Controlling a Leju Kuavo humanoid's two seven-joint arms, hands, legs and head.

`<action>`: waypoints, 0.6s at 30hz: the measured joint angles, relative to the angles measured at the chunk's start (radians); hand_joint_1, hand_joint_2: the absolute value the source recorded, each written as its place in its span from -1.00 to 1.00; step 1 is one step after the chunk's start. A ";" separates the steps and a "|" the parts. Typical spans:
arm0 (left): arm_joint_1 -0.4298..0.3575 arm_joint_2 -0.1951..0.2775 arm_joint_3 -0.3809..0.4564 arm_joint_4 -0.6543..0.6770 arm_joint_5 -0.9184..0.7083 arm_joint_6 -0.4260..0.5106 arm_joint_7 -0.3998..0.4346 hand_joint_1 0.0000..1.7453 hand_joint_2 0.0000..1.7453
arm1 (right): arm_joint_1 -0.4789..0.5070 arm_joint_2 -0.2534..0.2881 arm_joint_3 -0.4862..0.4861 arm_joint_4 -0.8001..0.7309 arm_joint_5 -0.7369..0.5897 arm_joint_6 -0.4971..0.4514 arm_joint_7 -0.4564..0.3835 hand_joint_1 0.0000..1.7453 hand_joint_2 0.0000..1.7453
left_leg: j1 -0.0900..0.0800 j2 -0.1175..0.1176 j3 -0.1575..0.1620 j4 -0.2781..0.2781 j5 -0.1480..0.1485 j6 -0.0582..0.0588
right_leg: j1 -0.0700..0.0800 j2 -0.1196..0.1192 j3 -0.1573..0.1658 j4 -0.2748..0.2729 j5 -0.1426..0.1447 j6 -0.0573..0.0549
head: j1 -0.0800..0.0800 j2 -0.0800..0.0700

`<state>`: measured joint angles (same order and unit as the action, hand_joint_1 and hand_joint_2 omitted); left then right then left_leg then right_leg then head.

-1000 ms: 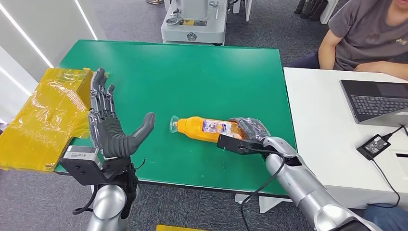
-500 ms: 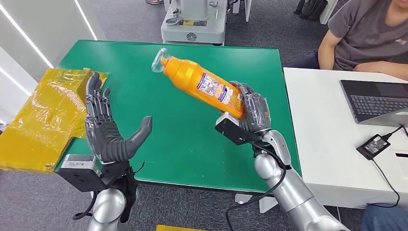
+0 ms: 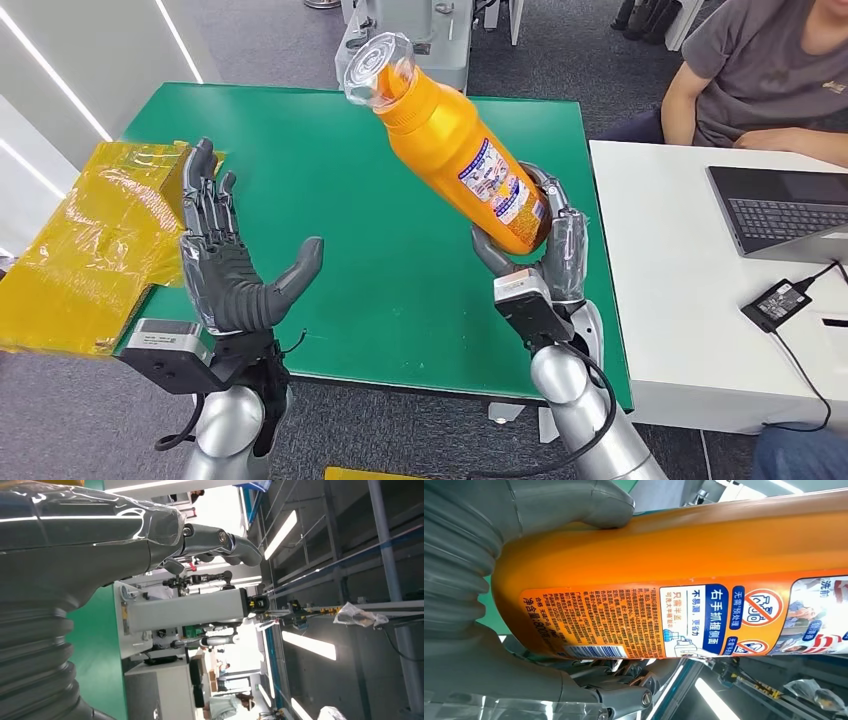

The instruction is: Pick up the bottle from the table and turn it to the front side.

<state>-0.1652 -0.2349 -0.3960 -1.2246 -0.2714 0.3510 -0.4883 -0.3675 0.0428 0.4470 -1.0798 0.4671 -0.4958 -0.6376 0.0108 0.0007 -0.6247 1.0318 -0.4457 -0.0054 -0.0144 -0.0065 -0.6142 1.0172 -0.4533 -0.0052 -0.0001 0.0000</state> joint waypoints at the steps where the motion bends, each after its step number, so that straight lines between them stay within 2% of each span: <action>1: -0.001 -0.002 0.000 0.002 -0.001 -0.007 0.000 -1.00 1.00 | 0.007 0.000 -0.001 -0.007 -0.001 0.001 -0.004 1.00 1.00 | 0.000 0.000 0.000 0.000 0.000 0.000 | 0.000 0.000 0.000 0.000 0.000 0.000 | 0.000 0.000; 10: -0.025 -0.014 0.000 0.035 -0.010 -0.049 -0.005 -1.00 1.00 | 0.052 0.001 0.000 -0.041 0.018 0.047 -0.014 1.00 1.00 | 0.000 0.000 0.000 0.000 0.000 0.000 | 0.000 0.000 0.000 0.000 0.000 0.000 | 0.000 0.000; 18: -0.050 -0.021 -0.001 0.061 -0.007 -0.067 -0.012 -1.00 1.00 | 0.051 0.018 0.025 -0.028 0.049 0.094 -0.021 0.98 1.00 | 0.000 0.000 0.000 0.000 0.000 0.000 | 0.000 0.000 0.000 0.000 0.000 0.000 | 0.000 0.000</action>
<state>-0.2151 -0.2564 -0.3968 -1.1634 -0.2780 0.2836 -0.5006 -0.3161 0.0611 0.4720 -1.1082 0.5164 -0.4016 -0.6587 0.0109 0.0008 -0.6248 1.0317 -0.4457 -0.0054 -0.0143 -0.0064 -0.6142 1.0174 -0.4533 -0.0052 0.0000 0.0000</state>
